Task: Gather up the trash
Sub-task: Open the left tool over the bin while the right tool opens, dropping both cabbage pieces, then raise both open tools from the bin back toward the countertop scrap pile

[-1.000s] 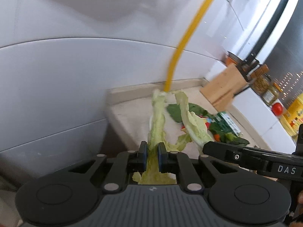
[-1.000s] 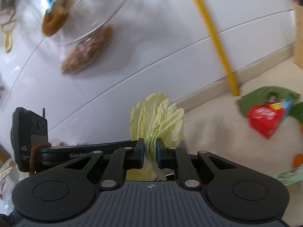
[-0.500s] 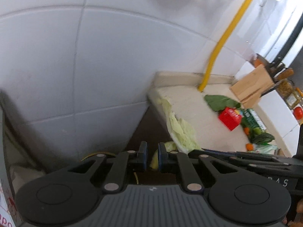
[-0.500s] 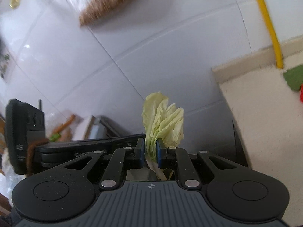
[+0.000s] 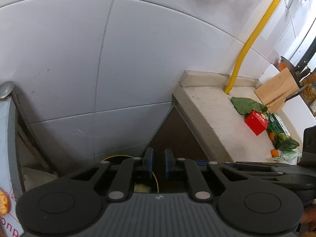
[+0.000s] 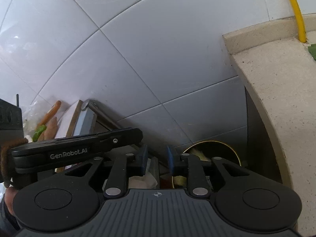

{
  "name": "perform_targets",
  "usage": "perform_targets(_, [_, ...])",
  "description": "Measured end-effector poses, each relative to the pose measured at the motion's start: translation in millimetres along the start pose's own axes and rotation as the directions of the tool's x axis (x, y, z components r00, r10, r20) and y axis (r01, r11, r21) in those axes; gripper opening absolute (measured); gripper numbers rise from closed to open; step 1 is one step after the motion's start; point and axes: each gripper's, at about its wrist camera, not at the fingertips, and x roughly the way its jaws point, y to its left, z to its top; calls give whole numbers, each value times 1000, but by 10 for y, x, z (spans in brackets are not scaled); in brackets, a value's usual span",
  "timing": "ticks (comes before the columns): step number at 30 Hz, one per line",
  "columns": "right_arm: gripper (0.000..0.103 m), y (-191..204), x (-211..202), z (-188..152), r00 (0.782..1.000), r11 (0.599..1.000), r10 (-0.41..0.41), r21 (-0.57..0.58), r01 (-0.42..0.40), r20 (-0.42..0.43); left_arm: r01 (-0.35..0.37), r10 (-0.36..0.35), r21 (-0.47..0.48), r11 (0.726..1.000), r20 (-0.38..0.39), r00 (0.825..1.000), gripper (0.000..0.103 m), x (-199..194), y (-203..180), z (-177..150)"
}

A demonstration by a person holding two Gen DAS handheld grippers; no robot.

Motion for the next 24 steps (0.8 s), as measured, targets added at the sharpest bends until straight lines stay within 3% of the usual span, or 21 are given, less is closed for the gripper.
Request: perform_targets(24, [43,-39,-260,-87,999,999,-36,25,35,29,21,-21,55,998,-12,1000,9,42,-229,-19])
